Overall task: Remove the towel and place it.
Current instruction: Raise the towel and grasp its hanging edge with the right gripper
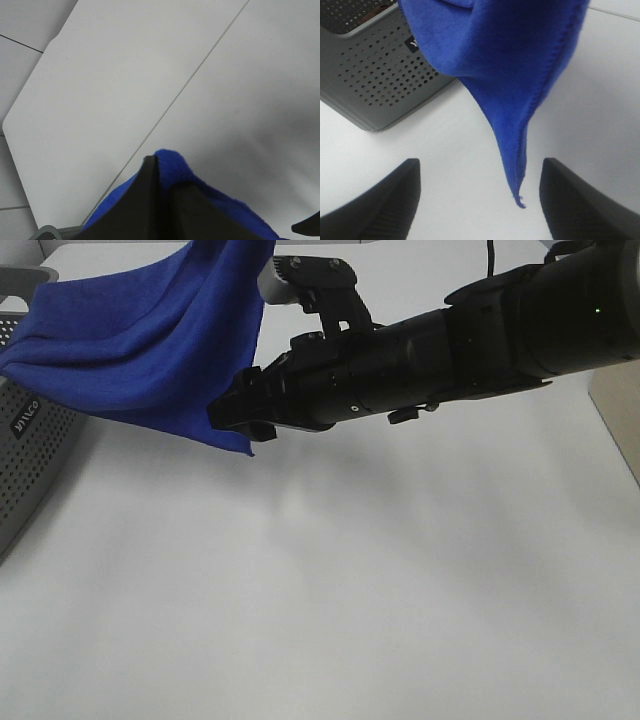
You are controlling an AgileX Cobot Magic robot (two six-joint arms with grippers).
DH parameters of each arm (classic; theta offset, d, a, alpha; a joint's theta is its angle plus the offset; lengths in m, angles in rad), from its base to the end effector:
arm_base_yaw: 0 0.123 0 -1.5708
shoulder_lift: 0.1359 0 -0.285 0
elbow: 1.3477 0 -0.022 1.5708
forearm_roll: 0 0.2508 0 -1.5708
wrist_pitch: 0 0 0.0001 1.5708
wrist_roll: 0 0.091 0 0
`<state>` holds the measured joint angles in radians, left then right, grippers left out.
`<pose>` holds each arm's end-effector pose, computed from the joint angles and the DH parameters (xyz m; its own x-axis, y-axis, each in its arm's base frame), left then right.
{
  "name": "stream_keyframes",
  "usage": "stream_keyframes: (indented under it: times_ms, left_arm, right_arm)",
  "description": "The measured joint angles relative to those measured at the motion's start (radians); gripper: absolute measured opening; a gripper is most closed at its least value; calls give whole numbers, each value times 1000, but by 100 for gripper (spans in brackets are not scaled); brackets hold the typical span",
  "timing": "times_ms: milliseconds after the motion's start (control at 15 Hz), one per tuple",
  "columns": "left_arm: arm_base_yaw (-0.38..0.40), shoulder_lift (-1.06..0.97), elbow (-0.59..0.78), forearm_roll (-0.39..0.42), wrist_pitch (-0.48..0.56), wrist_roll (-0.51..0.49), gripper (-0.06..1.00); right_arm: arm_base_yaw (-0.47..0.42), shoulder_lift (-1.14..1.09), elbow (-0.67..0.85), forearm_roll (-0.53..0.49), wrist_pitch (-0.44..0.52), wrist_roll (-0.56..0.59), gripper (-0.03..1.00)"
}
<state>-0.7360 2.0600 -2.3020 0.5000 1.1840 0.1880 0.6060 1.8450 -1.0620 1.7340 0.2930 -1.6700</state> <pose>0.3631 -0.2744 0.3971 -0.3523 0.7801 -0.5171 0.5498 0.6196 0.5602 0.3056 0.2434 0.1880 -0.5462 -0.2956 -0.7838 -0.6958 0.6810 0.2280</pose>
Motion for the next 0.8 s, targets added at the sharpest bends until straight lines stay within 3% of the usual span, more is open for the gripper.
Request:
stream_keyframes:
  times_ms: [267, 667, 800]
  left_arm:
    - [0, 0, 0, -7, -10, 0, 0]
    - [0, 0, 0, -8, -24, 0, 0]
    - [0, 0, 0, -8, -25, 0, 0]
  right_arm:
    - [0, 76, -80, 2, 29, 32, 68]
    - [0, 169, -124, 3, -2, 38, 67]
    - [0, 178, -124, 3, -3, 38, 61]
